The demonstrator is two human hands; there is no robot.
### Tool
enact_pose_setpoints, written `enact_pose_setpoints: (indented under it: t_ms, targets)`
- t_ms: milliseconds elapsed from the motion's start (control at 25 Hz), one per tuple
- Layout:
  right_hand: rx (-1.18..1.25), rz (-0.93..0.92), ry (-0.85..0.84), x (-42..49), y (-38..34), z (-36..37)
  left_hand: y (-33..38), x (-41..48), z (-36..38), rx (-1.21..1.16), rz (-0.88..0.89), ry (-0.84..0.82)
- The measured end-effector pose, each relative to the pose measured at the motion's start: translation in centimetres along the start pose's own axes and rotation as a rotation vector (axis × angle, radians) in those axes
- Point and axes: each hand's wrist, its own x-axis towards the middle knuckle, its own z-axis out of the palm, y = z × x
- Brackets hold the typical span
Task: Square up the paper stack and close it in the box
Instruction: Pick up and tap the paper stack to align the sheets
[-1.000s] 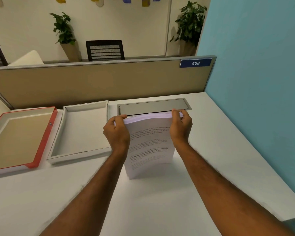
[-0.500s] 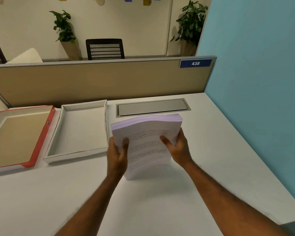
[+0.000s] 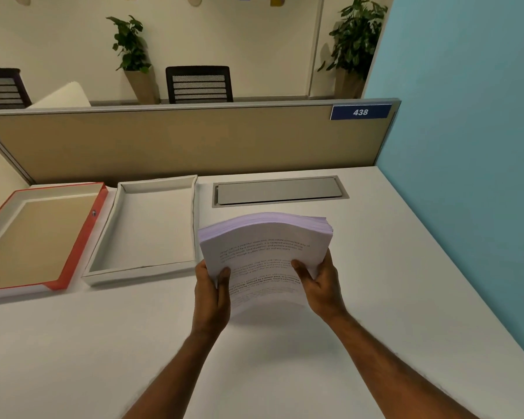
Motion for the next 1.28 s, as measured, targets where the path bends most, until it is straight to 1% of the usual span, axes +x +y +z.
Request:
enact_pose_setpoints:
  t_ms: [160, 240, 400, 520, 680, 840, 1120, 1280]
  targets:
    - [-0.175, 0.02, -0.15, -0.1, 2.7, -1.5, -3.2, -0.5, -1.4, 0.162, -0.054, -0.13]
    - [-0.209, 0.023, -0.194, 0.6, 3.2, -1.8, -3.5, -0.2, -1.3, 0.216, -0.084, -0.114]
    - [-0.157, 0.096, -0.243, 2.5, 2.3, -1.2, -2.1, 1.4, -0.8, 0.247, -0.103, -0.037]
    - [-0.143, 0.107, -0.241, 3.5, 1.2, 0.3, -1.2, 2.6, -1.8, 0.28, -0.117, 0.012]
    - [-0.144, 0.108, -0.204, 4.7, -1.1, 4.2, -0.8, 4.7, -4.8, 0.36, -0.142, 0.07]
    - [-0.178, 0.116, -0.162, 5.3, -2.6, 9.6, -2.7, 7.2, -9.2, 0.439, -0.225, 0.063]
    - [-0.216, 0.269, -0.179, 5.7, -3.1, 19.4, -6.9, 11.4, -17.2, 0.529, -0.325, 0.007]
    - [-0.236, 0.343, -0.211, 7.0, -3.3, 23.7, -8.9, 14.1, -20.0, 0.566, -0.386, -0.034]
